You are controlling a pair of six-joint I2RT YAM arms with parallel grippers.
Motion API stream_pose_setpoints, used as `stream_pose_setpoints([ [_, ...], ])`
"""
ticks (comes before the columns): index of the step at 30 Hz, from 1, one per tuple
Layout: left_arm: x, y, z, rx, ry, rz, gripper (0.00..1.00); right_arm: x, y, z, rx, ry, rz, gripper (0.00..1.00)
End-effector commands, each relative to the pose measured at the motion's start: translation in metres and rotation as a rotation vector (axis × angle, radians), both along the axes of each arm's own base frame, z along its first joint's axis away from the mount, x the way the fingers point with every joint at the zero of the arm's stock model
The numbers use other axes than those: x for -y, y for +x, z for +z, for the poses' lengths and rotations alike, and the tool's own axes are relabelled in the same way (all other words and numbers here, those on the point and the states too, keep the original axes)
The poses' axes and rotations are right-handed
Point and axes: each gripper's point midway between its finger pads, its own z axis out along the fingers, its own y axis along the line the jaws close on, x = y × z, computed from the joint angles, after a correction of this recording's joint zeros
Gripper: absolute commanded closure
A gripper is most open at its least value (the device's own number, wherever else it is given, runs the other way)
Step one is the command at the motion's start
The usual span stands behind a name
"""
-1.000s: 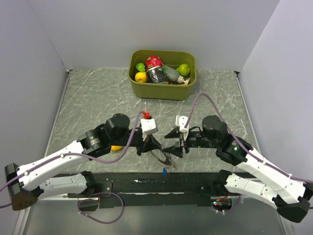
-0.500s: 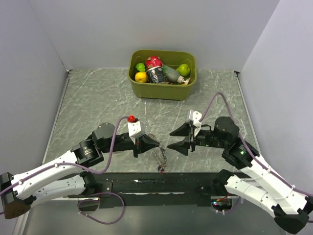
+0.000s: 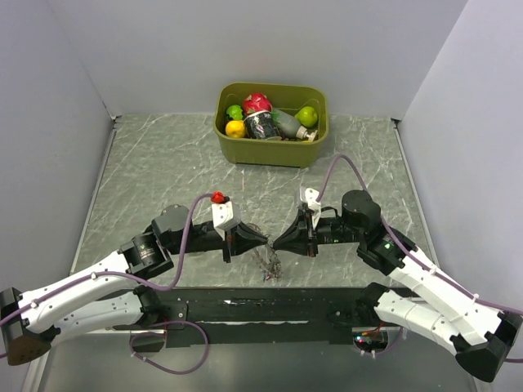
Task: Put the keys on the keyring
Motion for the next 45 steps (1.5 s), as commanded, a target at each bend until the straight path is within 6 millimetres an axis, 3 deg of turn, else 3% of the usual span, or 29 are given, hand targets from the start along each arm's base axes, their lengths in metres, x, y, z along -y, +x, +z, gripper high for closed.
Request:
stream_pose_setpoints([
  [1, -0.002, -0.007, 0.041, 0.061, -0.123, -0.028, 0.99, -0.003, 0.001, 0.008, 0.036, 0.043, 0.016, 0.89],
  [5, -0.003, -0.007, 0.043, 0.062, -0.127, -0.027, 0.99, -0.004, 0.001, 0.001, 0.022, 0.02, 0.031, 1.0],
  [15, -0.006, -0.006, 0.042, 0.061, -0.134, -0.012, 0.99, -0.006, 0.005, -0.018, -0.008, -0.025, 0.03, 1.0],
  [18, -0.006, -0.005, 0.04, 0.055, -0.128, -0.004, 0.99, -0.005, 0.01, -0.014, -0.004, -0.028, -0.008, 0.76],
  [19, -0.006, -0.005, 0.039, 0.055, -0.125, -0.001, 0.99, -0.004, 0.012, -0.013, 0.002, -0.026, -0.022, 0.6],
  [22, -0.007, -0.001, 0.035, 0.051, -0.12, 0.019, 0.99, 0.001, 0.018, -0.006, 0.039, -0.009, -0.084, 0.37],
  [25, -0.007, 0.004, 0.031, 0.048, -0.109, 0.045, 0.99, 0.011, 0.02, 0.005, 0.093, 0.025, -0.145, 0.2],
  [29, -0.005, 0.015, 0.022, 0.031, -0.099, 0.099, 0.99, 0.021, 0.023, 0.006, 0.13, 0.033, -0.204, 0.11],
  [30, -0.002, 0.019, 0.018, 0.018, -0.089, 0.111, 0.99, 0.022, 0.024, 0.005, 0.133, 0.031, -0.218, 0.02],
  [38, 0.026, 0.054, -0.003, -0.01, -0.09, 0.205, 0.99, 0.035, 0.032, 0.001, 0.135, 0.034, -0.319, 0.0],
  [45, 0.067, 0.113, -0.022, 0.007, -0.113, 0.368, 0.99, 0.047, 0.039, -0.004, 0.078, 0.03, -0.428, 0.0],
])
